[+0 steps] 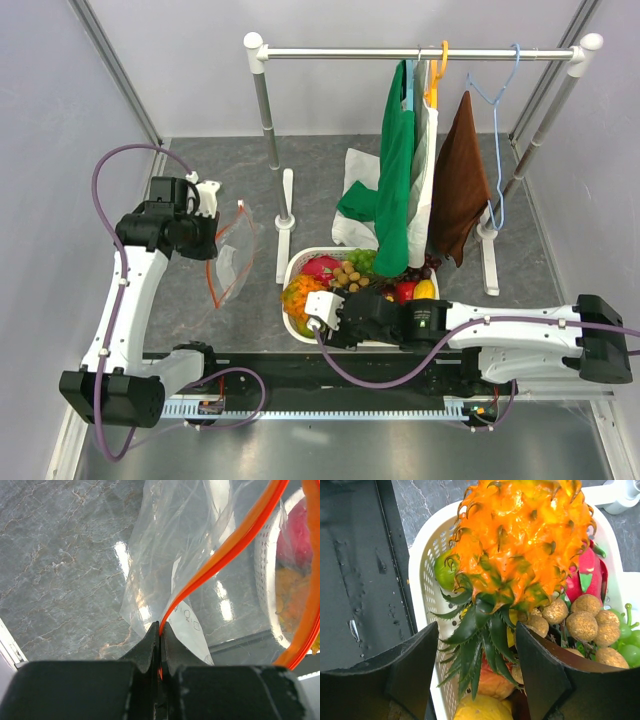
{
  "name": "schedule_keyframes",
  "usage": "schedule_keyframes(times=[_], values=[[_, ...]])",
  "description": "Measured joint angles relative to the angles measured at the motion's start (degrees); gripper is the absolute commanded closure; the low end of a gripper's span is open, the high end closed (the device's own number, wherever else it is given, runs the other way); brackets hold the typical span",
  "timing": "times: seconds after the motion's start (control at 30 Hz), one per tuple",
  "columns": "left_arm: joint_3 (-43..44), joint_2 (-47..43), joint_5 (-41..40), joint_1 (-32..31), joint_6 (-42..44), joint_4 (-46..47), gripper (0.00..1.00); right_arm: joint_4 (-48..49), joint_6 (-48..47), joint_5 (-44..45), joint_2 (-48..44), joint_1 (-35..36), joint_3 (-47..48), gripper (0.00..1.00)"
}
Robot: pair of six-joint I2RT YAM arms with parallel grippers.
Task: Place the food in the zip-top bag and seal the zipper
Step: Pick up the fake fruit from the bin.
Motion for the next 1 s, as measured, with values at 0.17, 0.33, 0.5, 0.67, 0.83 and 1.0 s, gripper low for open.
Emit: schedule_keyframes(times=[0.17,0.33,0.5,0.67,0.83,1.0], values=[[-0.5,-0.2,0.0,0.0,0.0,0.1,0.98,0.7,0.7,0.1,0.6,0.0,0.0,0.29],[-0.8,-0.4,0.1,0.0,0.0,0.2,0.98,2.1,0.9,0.9,1.1,0.0,-0.5,0.29],[-1.3,-0.8,0.2,0.0,0.0,0.4,0.98,3.4,0.9,1.4,1.3,0.0,-2.6,0.3],[-1.5,-1.0,0.3,0.0,0.0,0.4,0.98,4.5,0.8,2.2,2.0,0.0,-3.6,0.31],[-1.6,-1.1,0.5,0.0,0.0,0.4,0.98,6.4,0.9,2.6,3.4,-0.5,-3.8,0.31],[-1.6,-1.1,0.8,0.0,0.0,0.5,0.98,7.4,2.0,2.4,4.9,-1.6,-4.4,0.35]])
